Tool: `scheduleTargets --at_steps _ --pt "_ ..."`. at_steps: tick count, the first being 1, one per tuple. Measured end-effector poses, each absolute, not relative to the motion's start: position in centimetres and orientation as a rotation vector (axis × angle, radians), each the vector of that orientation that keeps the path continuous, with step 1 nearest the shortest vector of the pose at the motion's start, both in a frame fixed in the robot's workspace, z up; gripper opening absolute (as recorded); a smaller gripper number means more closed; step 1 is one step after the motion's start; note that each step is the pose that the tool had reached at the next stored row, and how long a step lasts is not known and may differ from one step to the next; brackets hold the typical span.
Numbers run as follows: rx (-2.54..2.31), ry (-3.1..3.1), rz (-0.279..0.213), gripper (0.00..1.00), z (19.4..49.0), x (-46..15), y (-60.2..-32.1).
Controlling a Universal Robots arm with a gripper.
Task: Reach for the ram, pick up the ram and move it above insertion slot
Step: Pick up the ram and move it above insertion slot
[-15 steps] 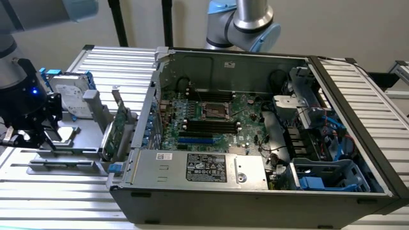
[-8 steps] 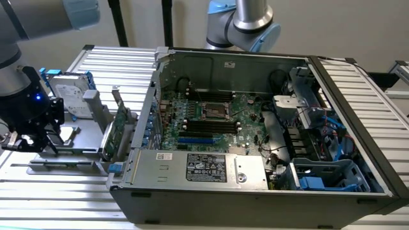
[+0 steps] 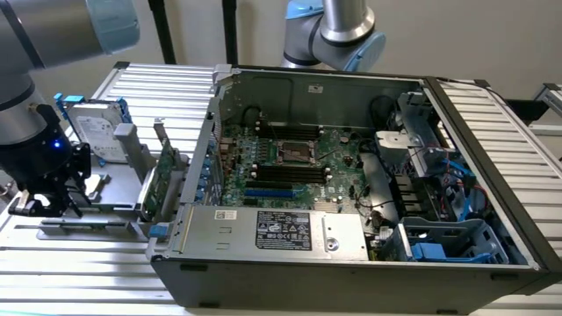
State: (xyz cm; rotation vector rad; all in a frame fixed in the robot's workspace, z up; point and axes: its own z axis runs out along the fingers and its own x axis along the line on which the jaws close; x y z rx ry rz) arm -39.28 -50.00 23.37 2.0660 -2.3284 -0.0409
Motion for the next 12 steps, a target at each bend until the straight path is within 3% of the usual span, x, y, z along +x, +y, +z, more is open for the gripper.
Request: scheduleTargets --at_steps 12 --pt "2.077 -2.312 -0.031 0.31 22.63 -39.28 -50.56"
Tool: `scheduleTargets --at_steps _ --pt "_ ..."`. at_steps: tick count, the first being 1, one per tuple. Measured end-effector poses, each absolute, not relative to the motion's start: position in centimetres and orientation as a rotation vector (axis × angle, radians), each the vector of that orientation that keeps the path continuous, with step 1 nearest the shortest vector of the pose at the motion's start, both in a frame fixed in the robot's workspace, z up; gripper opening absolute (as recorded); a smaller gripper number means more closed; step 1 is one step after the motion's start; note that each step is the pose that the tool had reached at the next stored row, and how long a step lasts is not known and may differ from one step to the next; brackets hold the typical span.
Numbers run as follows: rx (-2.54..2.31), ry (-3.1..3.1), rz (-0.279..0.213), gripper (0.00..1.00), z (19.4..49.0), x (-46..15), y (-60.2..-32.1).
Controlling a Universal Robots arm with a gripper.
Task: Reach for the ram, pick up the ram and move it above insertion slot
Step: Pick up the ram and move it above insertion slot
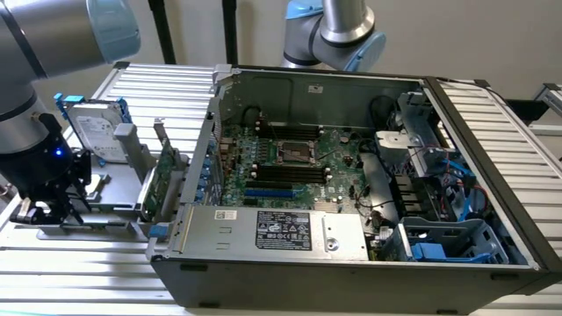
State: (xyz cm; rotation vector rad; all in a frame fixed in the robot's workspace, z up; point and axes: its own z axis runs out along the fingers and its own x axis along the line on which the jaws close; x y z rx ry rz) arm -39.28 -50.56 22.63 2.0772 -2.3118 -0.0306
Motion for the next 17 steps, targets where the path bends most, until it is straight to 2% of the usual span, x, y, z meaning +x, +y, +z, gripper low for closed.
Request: scheduleTargets --at_steps 10,17 --pt "2.124 -2.303 0.005 0.31 21.7 -39.3 -50.9" --pt "2.168 -2.265 0.007 0.31 20.7 -39.4 -50.8"
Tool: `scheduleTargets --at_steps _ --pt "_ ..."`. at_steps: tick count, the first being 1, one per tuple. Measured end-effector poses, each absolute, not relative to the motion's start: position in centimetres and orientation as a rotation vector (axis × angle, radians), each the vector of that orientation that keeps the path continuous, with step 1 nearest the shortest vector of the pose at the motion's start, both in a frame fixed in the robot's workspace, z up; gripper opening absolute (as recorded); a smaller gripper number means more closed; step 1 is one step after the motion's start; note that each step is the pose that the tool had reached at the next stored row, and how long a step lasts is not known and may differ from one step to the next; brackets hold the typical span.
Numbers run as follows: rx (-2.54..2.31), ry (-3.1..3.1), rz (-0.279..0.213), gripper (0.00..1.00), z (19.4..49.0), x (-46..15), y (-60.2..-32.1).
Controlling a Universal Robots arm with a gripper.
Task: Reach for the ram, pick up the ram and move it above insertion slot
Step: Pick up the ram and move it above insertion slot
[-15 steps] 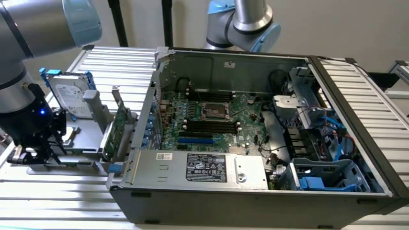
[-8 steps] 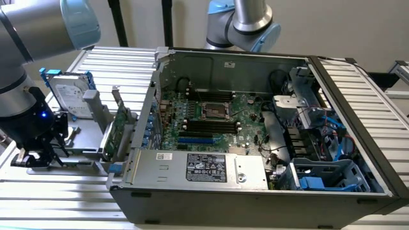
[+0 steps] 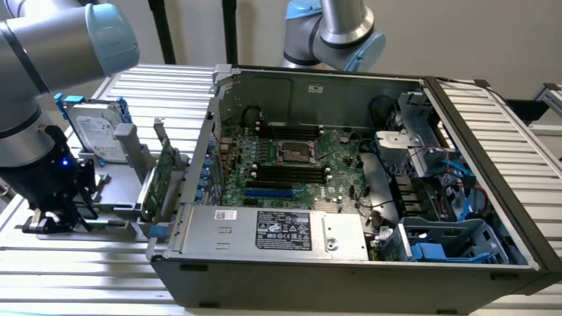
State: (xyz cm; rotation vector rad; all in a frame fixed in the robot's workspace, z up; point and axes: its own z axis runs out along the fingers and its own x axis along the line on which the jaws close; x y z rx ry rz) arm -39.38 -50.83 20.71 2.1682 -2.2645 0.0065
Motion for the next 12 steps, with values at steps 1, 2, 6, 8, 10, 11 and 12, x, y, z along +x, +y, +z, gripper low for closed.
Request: scheduleTargets --at_steps 1,2,6,8,10,11,12 --pt "2.170 -2.263 0.006 0.31 20.60 -39.38 -50.82" --pt "2.172 -2.262 0.006 0.31 20.49 -39.38 -50.80" --pt "2.173 -2.259 0.002 0.31 20.22 -39.39 -50.60" --pt "2.172 -2.257 -0.001 0.31 20.13 -39.41 -50.45" --pt "2.171 -2.255 -0.005 0.31 20.07 -39.45 -50.36" --pt "2.170 -2.254 -0.007 0.31 20.07 -39.48 -50.35" --pt "2.169 -2.253 -0.009 0.31 20.04 -39.51 -50.34"
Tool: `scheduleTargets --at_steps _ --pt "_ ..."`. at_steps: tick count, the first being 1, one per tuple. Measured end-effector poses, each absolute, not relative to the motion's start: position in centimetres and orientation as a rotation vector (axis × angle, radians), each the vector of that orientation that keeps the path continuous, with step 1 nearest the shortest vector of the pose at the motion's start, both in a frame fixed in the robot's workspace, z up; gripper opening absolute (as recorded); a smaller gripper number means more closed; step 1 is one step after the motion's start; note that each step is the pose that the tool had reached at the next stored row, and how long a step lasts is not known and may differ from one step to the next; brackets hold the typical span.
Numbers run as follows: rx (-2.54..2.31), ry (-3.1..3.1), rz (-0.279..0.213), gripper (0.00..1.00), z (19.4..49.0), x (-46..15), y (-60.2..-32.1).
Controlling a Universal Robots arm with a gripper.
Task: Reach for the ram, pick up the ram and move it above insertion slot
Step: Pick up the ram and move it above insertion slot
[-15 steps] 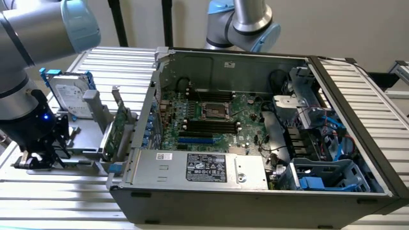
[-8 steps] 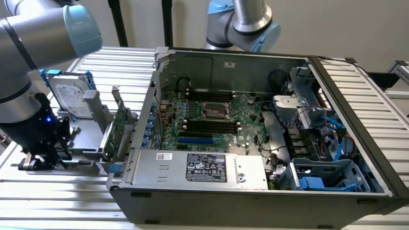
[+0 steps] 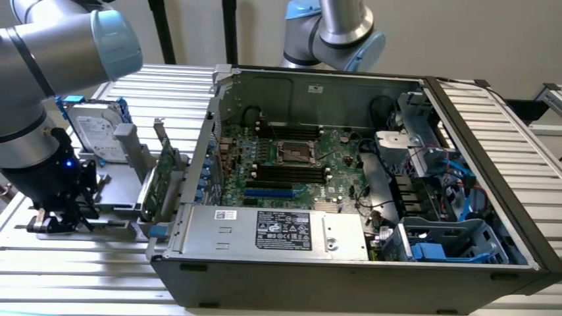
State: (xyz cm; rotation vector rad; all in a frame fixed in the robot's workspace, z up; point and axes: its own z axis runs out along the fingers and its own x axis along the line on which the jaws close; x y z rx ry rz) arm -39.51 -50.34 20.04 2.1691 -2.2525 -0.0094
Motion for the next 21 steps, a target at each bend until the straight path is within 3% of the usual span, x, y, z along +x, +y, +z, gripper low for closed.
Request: scheduleTargets --at_steps 9,11,15,21 --pt "2.170 -2.250 -0.011 0.31 19.79 -39.53 -50.32" --pt "2.170 -2.250 -0.011 0.29 19.78 -39.53 -50.32" --pt "2.171 -2.250 -0.011 0.13 19.77 -39.52 -50.32" --pt "2.170 -2.250 -0.011 0.13 19.77 -39.52 -50.32"
